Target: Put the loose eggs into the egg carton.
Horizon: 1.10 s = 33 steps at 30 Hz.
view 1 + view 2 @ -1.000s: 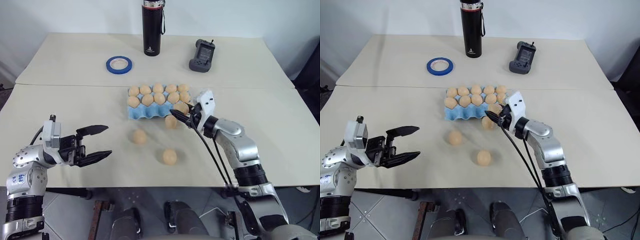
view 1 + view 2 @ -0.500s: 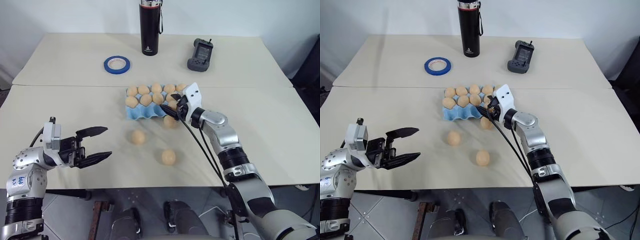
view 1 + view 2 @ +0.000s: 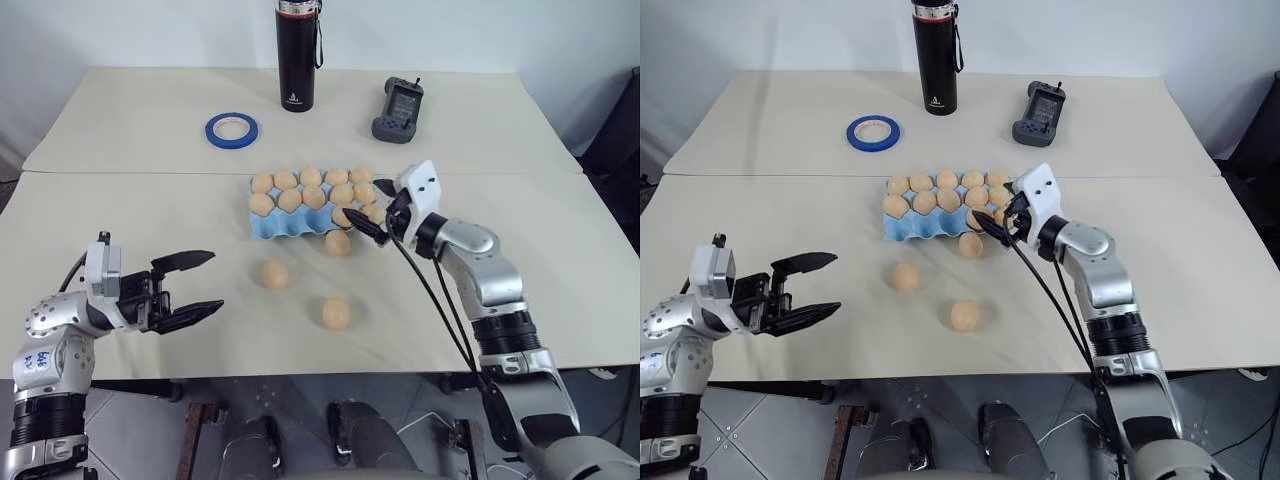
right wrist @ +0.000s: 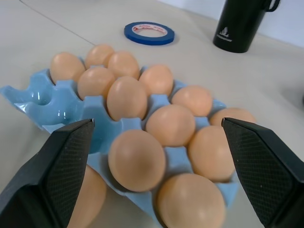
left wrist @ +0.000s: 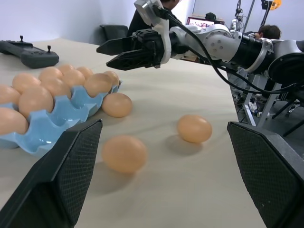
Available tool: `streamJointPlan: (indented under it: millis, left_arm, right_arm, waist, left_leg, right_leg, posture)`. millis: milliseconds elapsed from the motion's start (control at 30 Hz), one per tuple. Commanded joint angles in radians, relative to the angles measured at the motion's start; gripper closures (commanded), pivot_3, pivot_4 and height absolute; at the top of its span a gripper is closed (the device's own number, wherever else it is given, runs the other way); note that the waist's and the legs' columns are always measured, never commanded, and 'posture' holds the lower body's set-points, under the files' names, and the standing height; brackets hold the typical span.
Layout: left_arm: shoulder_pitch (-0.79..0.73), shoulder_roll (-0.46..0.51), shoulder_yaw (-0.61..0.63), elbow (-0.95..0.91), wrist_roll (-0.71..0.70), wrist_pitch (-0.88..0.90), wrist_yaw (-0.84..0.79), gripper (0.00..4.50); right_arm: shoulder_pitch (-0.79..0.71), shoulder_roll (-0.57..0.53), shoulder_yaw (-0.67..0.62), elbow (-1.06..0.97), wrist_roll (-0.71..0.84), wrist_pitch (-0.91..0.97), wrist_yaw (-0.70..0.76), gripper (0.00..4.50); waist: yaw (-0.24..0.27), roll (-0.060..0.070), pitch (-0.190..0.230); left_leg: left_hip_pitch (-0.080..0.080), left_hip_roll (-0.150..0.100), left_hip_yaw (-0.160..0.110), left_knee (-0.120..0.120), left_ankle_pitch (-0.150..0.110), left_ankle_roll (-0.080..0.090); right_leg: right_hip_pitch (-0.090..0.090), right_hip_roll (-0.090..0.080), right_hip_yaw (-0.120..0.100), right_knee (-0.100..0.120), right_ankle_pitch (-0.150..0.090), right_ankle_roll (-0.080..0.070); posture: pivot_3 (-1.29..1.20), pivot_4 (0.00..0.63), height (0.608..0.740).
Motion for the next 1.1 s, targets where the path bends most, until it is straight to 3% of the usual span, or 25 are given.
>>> streamJointPlan:
  millis: [33,333,733,1100]
  left_arm:
    - [-0.015,0.006,0.005,0.007,0.003,-0.012,-0.003,0.00]
    - [-0.004,0.013,0.009,0.033,0.010,-0.031,-0.027,0.00]
    - [0.003,0.027,0.027,0.035,0.008,-0.034,-0.024,0.00]
    - [0.024,0.047,0.053,0.025,0.005,-0.020,-0.015,0.00]
  right_arm:
    - [0.081,-0.068,-0.036,-0.213,0.105,0.131,0.066,0.01]
    - [0.361,-0.325,-0.075,-0.565,0.323,0.354,0.260,0.01]
    - [0.469,-0.368,-0.116,-0.642,0.418,0.284,0.357,0.01]
    - [0.672,-0.504,-0.245,-0.622,0.410,0.215,0.447,0.01]
  waist:
    - [0.002,0.000,0.000]
    - [0.014,0.000,0.000]
    - [0.028,0.000,0.000]
    - [0.028,0.000,0.000]
  left_leg:
    - [0.000,0.000,0.000,0.000,0.000,0.000]
    - [0.000,0.000,0.000,-0.002,-0.001,0.001]
    - [0.001,0.000,0.000,-0.001,-0.004,0.006]
    - [0.001,0.000,-0.001,0.000,-0.005,0.007]
  right_leg:
    - [0.000,0.000,0.000,0.000,0.000,0.000]
    - [0.000,0.000,0.000,-0.003,-0.001,0.001]
    - [0.001,0.000,0.000,-0.003,0.000,0.000]
    - [0.002,0.000,0.000,-0.004,0.000,0.001]
  posture:
    - [0.00,0.150,0.740]
    - [0.00,0.150,0.740]
    - [0.00,0.150,0.740]
    - [0.00,0.150,0.740]
